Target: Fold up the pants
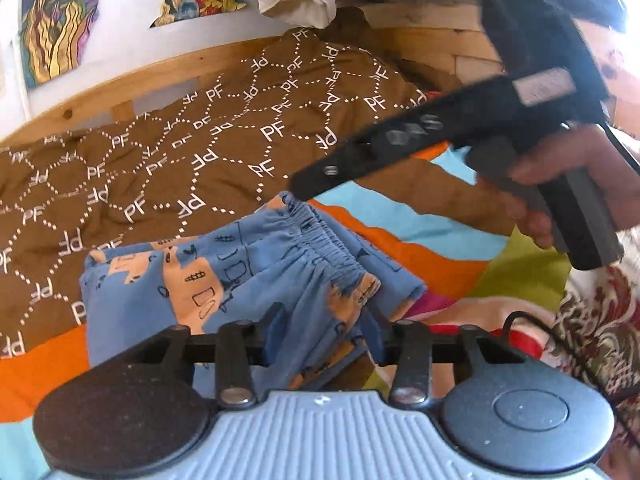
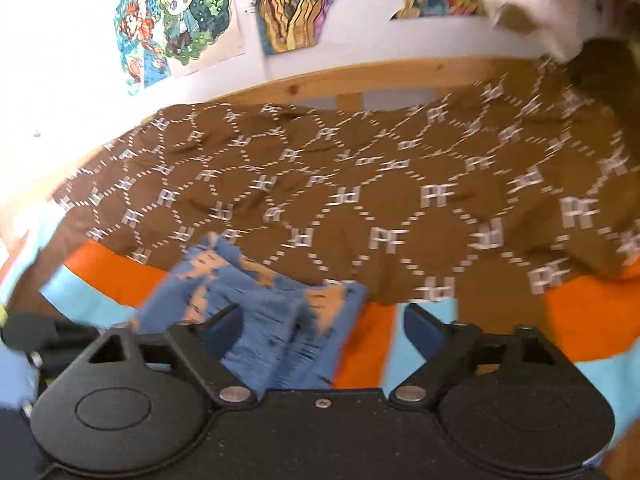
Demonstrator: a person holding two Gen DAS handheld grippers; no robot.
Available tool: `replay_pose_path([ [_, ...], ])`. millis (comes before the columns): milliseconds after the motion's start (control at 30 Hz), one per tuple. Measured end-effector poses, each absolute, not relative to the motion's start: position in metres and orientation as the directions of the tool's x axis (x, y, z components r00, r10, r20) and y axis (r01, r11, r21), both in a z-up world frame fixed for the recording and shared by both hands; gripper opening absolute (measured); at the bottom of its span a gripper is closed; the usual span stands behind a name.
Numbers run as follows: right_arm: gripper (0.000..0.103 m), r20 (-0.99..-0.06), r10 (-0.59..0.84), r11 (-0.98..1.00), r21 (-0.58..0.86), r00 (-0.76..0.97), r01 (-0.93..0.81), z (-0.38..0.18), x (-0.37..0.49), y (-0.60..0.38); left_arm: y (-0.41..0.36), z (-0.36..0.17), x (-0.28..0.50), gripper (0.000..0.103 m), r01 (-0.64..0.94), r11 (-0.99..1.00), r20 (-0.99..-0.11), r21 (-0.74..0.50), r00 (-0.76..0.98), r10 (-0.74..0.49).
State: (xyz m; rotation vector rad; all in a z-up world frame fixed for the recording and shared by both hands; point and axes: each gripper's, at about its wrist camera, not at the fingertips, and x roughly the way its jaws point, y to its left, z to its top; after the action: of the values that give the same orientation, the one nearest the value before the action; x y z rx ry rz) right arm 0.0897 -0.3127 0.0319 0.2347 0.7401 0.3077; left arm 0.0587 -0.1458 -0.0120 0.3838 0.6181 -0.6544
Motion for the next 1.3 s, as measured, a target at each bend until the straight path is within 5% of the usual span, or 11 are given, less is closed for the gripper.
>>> replay_pose_path([
  [233,0.037,-0.648,0.424,0.892,0.421,0.633,-0.167,0.014,0.118,-0.310,-0.145,-0.017,0.061,0.028,0.679,0.721,-0.658,0.139,0.607,-0.445],
  [467,0.033,-0.648,0.465,0.865,0.478,0.603,-0.153,0.004,0.120,-0.315,-0.145,-0.020,0.065,0.017,0.676,0.726,-0.667,0.125,0.599,-0.443],
  [567,0.020,-0.646,0.471,0.860,0.488,0.601,-0.149,0.003,0.119,-0.316,-0.144,-0.019,0.065,0.017,0.677,0.726,-0.667,0.118,0.596,-0.447],
  [733,0.019,-0.651,0.463,0.866,0.477,0.601,-0.151,0.003,0.119,-0.314,-0.144,-0.016,0.063,0.028,0.693,0.712,-0.666,0.110,0.583,-0.465],
  [900,0.019,-0.651,0.463,0.864,0.482,0.601,-0.143,0.002,0.119,-0.315,-0.150,-0.021,0.059,0.029,0.706,0.690,-0.671,0.162,0.591,-0.448],
  [1033,0.018,-0.655,0.457,0.867,0.480,0.602,-0.135,0.001,0.119,-0.315,-0.153,-0.024,0.060,0.008,0.684,0.700,-0.664,0.207,0.623,-0.412],
  [1300,0.010,-0.623,0.450,0.860,0.496,0.640,-0.123,0.011,0.112,-0.317,-0.142,-0.005,0.064,0.003,0.682,0.725,-0.647,0.101,0.598,-0.473],
])
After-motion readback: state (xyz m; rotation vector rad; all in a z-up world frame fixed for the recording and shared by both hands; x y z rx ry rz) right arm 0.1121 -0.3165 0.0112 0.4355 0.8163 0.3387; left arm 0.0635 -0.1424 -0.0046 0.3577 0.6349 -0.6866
